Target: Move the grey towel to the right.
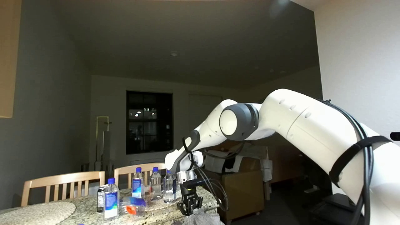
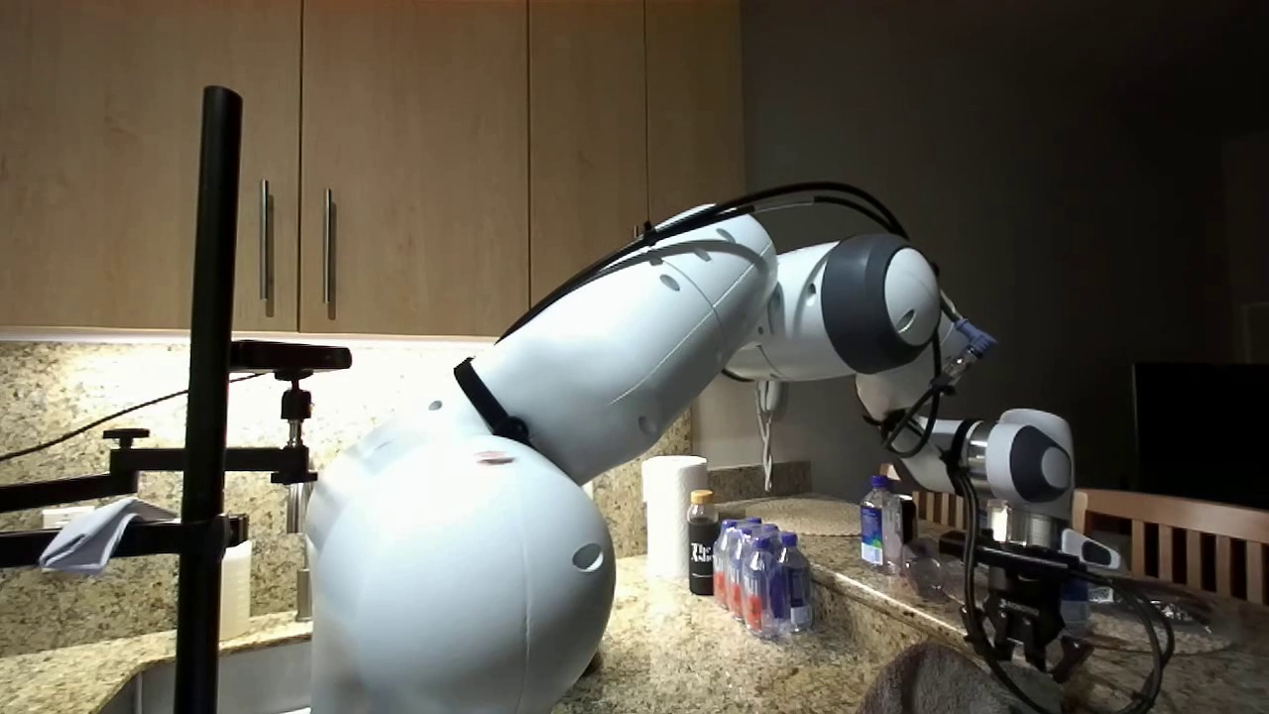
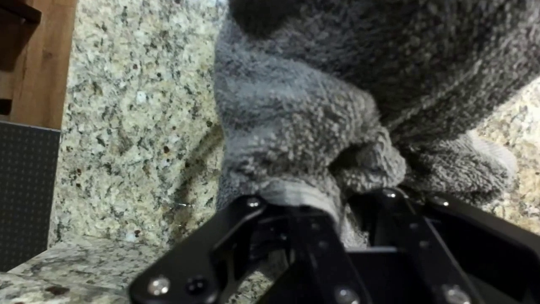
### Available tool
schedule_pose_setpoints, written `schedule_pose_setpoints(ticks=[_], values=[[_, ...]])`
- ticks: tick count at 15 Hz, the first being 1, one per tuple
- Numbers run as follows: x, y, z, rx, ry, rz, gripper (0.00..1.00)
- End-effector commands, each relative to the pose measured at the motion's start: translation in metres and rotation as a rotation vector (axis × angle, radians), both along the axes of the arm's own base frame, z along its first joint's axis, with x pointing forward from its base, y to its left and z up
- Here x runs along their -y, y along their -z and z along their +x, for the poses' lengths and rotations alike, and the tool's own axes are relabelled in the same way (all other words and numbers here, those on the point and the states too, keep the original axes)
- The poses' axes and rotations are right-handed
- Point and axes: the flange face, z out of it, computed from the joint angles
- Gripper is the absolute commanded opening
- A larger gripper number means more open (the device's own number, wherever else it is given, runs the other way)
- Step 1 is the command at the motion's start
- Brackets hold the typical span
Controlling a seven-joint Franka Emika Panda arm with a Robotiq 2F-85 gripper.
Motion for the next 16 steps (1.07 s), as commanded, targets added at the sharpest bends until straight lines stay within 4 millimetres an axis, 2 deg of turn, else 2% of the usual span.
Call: schedule_pose_setpoints(ticks=[1, 7, 11, 16], values=[[0.010, -0.006, 0.002, 0.011, 0.012, 0.034, 0.62], [0.025, -0.033, 0.003, 0.037, 0.021, 0.026, 0.98], [0.034, -0.062, -0.002, 0.061, 0.017, 0.028, 1.00], [0.040, -0.114, -0.013, 0.111, 0.003, 0.020, 1.00]])
